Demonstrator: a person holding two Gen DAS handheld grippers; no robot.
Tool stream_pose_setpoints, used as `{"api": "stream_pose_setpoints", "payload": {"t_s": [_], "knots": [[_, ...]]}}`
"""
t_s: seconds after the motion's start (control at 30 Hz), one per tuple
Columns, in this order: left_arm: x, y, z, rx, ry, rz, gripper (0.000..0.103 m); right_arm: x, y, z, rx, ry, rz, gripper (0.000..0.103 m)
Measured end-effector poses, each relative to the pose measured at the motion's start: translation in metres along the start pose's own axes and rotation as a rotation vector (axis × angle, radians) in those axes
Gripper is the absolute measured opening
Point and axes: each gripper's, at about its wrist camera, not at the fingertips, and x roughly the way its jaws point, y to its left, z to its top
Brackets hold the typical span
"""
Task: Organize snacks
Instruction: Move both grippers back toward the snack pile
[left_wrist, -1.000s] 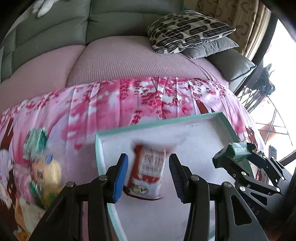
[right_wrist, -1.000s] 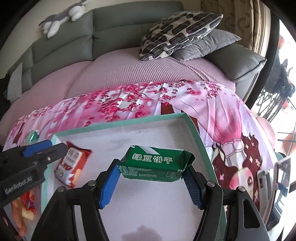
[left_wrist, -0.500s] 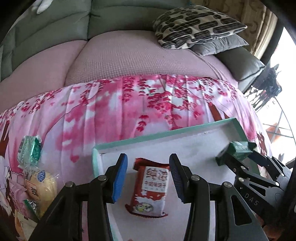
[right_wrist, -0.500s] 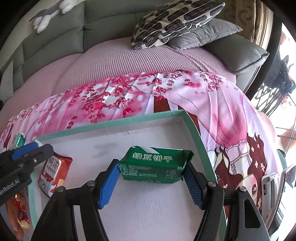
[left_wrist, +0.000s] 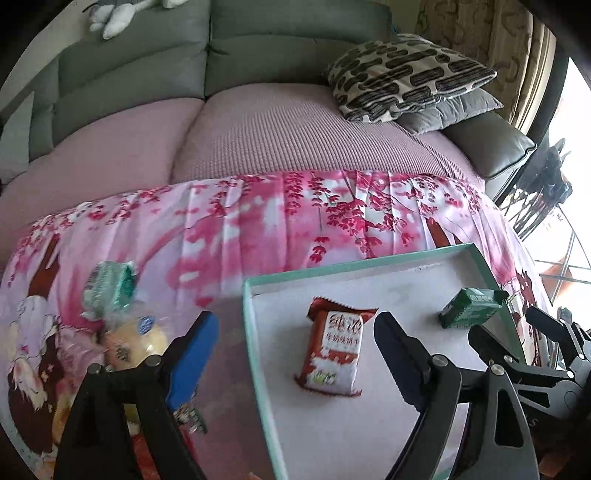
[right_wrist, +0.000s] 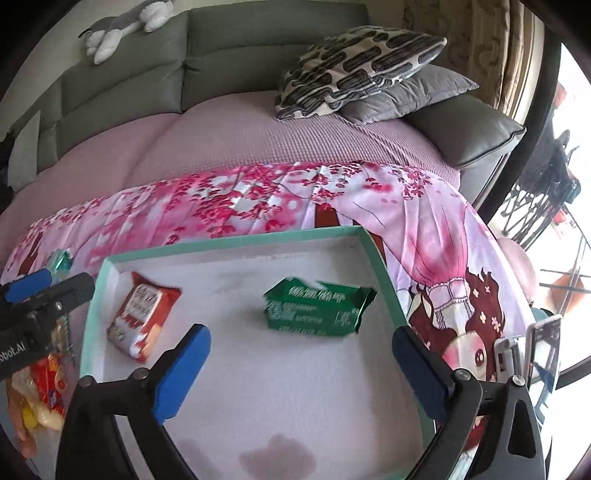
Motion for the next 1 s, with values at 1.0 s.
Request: {"api": "stream_pose_setpoints", "payload": {"t_s": [1.0], "knots": [[-0.151, 0.157, -0.14, -0.309, -0.192, 0.181, 0.099, -0.105, 0.117, -0.086, -0.128, -0.02, 0.177, 0.102]]}}
